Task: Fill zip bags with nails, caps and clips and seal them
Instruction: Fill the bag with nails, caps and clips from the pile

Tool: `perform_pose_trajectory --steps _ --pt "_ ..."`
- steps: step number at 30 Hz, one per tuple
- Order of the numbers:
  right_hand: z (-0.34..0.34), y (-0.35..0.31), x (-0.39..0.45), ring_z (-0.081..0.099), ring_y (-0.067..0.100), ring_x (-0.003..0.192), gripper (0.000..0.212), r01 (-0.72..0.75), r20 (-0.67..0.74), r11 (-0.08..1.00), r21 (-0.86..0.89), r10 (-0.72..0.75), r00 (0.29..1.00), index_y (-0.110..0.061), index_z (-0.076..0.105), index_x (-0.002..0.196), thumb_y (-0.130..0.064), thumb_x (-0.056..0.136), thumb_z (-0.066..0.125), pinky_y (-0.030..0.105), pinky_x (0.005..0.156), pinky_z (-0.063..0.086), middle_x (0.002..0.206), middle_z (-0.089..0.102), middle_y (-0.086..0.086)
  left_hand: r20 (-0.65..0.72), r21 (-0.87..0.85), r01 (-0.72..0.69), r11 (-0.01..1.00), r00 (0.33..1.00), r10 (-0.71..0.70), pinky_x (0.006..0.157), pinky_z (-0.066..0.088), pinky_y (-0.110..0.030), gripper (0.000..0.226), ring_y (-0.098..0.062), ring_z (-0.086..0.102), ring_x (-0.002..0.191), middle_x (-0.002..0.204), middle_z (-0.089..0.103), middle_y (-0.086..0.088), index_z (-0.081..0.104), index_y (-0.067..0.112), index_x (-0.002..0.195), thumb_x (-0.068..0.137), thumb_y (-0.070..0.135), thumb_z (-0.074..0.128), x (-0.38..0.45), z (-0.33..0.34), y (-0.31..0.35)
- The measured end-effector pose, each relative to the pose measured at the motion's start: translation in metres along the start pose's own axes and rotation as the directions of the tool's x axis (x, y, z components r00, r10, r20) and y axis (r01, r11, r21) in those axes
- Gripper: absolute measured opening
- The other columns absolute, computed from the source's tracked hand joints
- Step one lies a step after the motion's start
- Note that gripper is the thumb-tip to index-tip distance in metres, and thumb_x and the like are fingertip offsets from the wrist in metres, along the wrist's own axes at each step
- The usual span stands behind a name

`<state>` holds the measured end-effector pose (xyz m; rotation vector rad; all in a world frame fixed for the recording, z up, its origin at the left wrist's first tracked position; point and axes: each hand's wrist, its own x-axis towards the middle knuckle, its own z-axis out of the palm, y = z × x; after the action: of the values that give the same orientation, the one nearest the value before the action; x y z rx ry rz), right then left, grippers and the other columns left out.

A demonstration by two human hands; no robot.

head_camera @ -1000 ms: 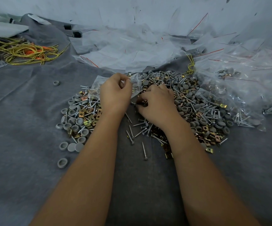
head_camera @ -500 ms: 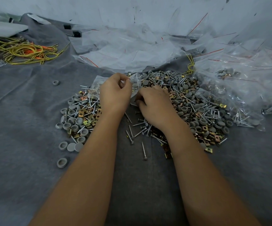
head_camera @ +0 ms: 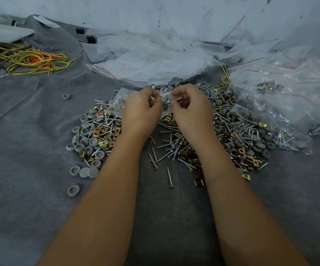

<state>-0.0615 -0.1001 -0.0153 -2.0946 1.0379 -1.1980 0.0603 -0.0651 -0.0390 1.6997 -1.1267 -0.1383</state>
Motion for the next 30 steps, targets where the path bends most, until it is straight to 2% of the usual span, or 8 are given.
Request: perform_pose_trajectory --steps 4,7,12,17,20,22,26,30 --pt "0.002 0.001 -0.001 0.059 0.006 0.074 0.015 -0.015 0.028 1.000 -0.019 0.016 0.999 -0.023 0.065 0.083 -0.009 0.083 0.071 0.033 0.072 0.054 0.082 0.064 -0.010 0.030 -0.009 -0.014 1.000 0.999 0.014 0.054 0.037 -0.029 0.008 -0.011 0.046 0.053 0.057 0.050 0.008 0.062 0.026 0.087 0.092 0.024 0.056 -0.001 0.001 0.003" --pt "0.005 0.004 0.000 0.058 0.015 0.091 0.008 0.045 0.029 0.994 -0.104 -0.042 0.999 -0.017 0.076 0.089 -0.015 0.082 0.075 0.034 0.080 0.050 0.091 0.063 -0.004 0.024 -0.020 -0.014 1.000 1.000 0.014 0.053 0.036 -0.029 0.010 -0.010 0.045 0.052 0.056 0.050 0.007 0.061 0.026 0.084 0.093 0.023 0.056 0.000 0.002 0.003" --pt "0.006 0.008 0.001 0.042 0.021 0.110 0.018 0.087 -0.019 0.971 -0.224 -0.094 0.995 -0.024 0.077 0.102 -0.028 0.085 0.073 0.024 0.090 0.036 0.106 0.053 0.000 -0.020 -0.120 -0.005 0.993 1.000 0.002 0.048 0.035 -0.024 0.017 -0.003 0.042 0.048 0.055 0.048 0.007 0.057 0.033 0.077 0.091 0.024 0.056 0.000 0.002 0.002" --pt "0.001 0.008 0.004 0.051 0.020 0.105 0.018 0.060 -0.019 0.976 -0.210 -0.066 0.998 -0.019 0.070 0.104 -0.012 0.088 0.063 0.026 0.088 0.039 0.103 0.056 -0.002 -0.076 -0.103 0.009 0.995 0.997 -0.016 0.052 0.035 -0.029 0.011 -0.008 0.041 0.050 0.055 0.046 0.006 0.061 0.022 0.083 0.091 0.022 0.054 -0.001 0.002 0.000" --pt "-0.002 0.005 0.003 0.057 0.021 0.090 0.027 -0.008 0.055 0.981 -0.193 0.019 0.998 -0.022 0.067 0.083 0.001 0.081 0.053 0.042 0.081 0.050 0.089 0.060 -0.006 -0.109 -0.080 0.022 0.997 0.994 -0.031 0.051 0.033 -0.027 0.011 -0.008 0.042 0.051 0.055 0.046 0.006 0.063 0.020 0.085 0.091 0.020 0.053 0.000 0.001 0.000" --pt "-0.002 0.003 0.002 0.057 0.023 0.082 0.029 0.008 0.138 0.965 -0.262 0.029 0.990 -0.021 0.071 0.078 -0.001 0.079 0.051 0.042 0.077 0.051 0.086 0.063 -0.004 -0.134 -0.086 0.041 0.995 0.990 -0.052 0.051 0.033 -0.025 0.011 -0.005 0.043 0.051 0.056 0.048 0.007 0.063 0.020 0.086 0.091 0.019 0.053 0.000 0.000 0.001" --pt "0.001 0.001 0.000 0.056 0.028 0.090 0.026 0.168 0.306 0.907 -0.385 -0.046 0.951 -0.019 0.078 0.090 -0.014 0.079 0.055 0.038 0.081 0.048 0.088 0.068 0.003 -0.187 -0.132 0.074 0.988 0.978 -0.098 0.052 0.032 -0.024 0.011 -0.004 0.043 0.053 0.058 0.049 0.009 0.065 0.017 0.087 0.091 0.017 0.055 0.002 -0.002 0.000" --pt "0.008 0.005 -0.004 0.043 0.026 0.105 0.030 0.290 0.413 0.804 -0.519 -0.061 0.909 -0.024 0.074 0.102 -0.042 0.084 0.058 0.036 0.090 0.034 0.100 0.057 0.002 -0.205 -0.137 0.081 0.987 0.973 -0.108 0.051 0.033 -0.021 0.011 -0.003 0.043 0.053 0.057 0.049 0.010 0.062 0.020 0.083 0.091 0.016 0.056 0.004 -0.002 0.001"
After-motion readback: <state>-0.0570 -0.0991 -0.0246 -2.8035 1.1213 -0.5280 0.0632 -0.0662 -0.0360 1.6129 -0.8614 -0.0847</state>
